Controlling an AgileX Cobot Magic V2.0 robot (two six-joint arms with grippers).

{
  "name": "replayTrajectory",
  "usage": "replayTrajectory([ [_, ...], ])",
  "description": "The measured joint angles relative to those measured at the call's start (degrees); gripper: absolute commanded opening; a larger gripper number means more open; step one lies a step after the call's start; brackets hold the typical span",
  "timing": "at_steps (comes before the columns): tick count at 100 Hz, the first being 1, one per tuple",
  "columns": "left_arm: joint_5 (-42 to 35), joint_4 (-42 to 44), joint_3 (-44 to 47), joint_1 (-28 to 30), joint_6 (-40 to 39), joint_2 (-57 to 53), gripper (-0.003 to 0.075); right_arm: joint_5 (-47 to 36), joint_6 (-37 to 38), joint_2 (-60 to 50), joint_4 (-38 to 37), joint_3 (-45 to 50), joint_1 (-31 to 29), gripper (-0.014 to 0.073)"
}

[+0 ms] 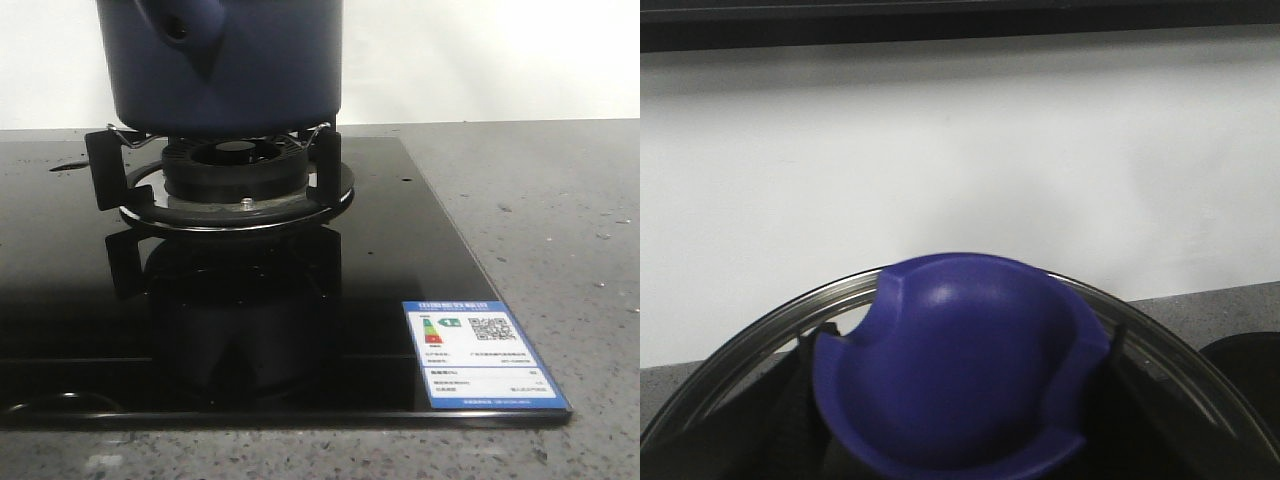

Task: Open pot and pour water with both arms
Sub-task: 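Bring the bowl back and lower it onto the counter with right gripper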

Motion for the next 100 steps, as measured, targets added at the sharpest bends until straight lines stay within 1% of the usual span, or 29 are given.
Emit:
replayTrajectory([
  [9,0.66,-1.27,0.0,0.0,0.0,0.0,0.0351,8.39,0.0,-1.87,1.87,-0.28,-0.12,-0.0052],
  [18,1.27,-3.93,0.0,0.0,1.09,0.0,0.0351,17.48,0.0,-4.66,3.96,-1.44,-1.58,-0.0052],
  [31,2.87,-12.32,0.0,0.0,7.62,0.0,0.0351,35.68,0.0,-9.67,6.43,-4.83,-5.84,-0.0051],
  [43,4.85,-22.08,0.0,0.0,15.1,0.0,0.0351,55.79,0.0,-13.57,8.44,-9.69,-12.23,-0.0051],
  [58,9.13,-31.67,0.0,0.0,22.7,0.0,0.0351,82.82,1.26,-15.45,9.54,-15.72,-23.68,-0.0051],
  [65,11.13,-34.69,0.0,0.0,25.37,0.0,0.0351,92.96,2.61,-15.48,9.63,-16.57,-29.0,-0.0051],
  [72,12.28,-37.0,0.0,-0.13,27.51,0.0,0.0351,101.21,3.34,-15.48,9.29,-16.57,-33.51,-0.0051],
  [77,12.43,-38.07,0.0,-0.67,28.79,0.0,0.0351,104.89,3.67,-15.35,9.27,-15.85,-36.08,-0.0051],
  [84,12.43,-39.26,0.0,-2.0,30.34,0.0,0.0351,107.37,4.01,-15.27,9.27,-13.99,-39.03,-0.0051],
  [90,12.43,-39.95,0.0,-3.48,31.42,0.13,0.0351,108.06,4.38,-15.14,9.19,-12.0,-40.96,-0.0051],
  [100,12.43,-40.21,0.0,-5.96,32.49,0.88,0.0351,108.06,4.6,-14.25,9.05,-7.94,-42.39,-0.0051],
])
